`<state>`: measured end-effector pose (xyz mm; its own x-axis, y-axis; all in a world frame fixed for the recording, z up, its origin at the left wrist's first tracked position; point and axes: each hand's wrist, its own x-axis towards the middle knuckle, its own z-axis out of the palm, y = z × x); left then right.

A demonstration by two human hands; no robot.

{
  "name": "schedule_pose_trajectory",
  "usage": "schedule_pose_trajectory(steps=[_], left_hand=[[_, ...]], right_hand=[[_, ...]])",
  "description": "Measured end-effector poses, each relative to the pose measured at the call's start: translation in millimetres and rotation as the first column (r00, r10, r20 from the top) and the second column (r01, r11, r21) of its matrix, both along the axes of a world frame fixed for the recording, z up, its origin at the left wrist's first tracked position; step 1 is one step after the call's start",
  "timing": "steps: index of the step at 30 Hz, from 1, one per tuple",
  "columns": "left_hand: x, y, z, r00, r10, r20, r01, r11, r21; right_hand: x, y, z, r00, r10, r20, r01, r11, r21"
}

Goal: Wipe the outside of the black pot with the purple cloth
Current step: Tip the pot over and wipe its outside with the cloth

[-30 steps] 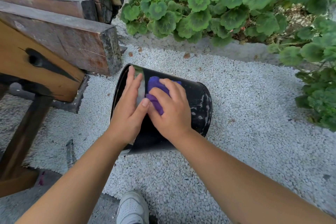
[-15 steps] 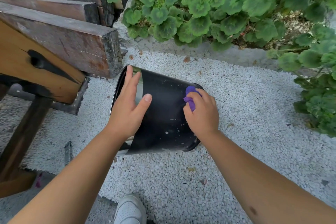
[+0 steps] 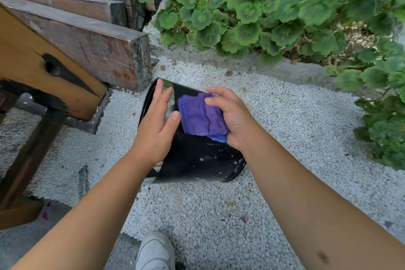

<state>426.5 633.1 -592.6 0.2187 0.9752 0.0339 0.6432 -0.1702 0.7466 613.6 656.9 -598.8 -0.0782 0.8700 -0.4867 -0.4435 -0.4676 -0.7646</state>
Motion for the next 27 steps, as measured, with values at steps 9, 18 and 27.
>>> schedule_pose_trajectory(steps=[9,18,27], left_hand=[[6,2,-1,1.0,0.012,-0.014,-0.012,1.0,-0.013],[-2,5,-8,0.996,-0.011,0.091,0.012,1.0,-0.005],[-2,6,-6,0.997,0.003,0.074,0.0,0.999,-0.043]], right_hand=[[-16,-27,-22,0.673,-0.332,0.661,0.065,0.917,0.395],[-41,-53,-47,0.263,-0.426,0.866,-0.696,0.538,0.476],[15,-38,-83,0.239,-0.16,0.958,-0.373,0.896,0.243]])
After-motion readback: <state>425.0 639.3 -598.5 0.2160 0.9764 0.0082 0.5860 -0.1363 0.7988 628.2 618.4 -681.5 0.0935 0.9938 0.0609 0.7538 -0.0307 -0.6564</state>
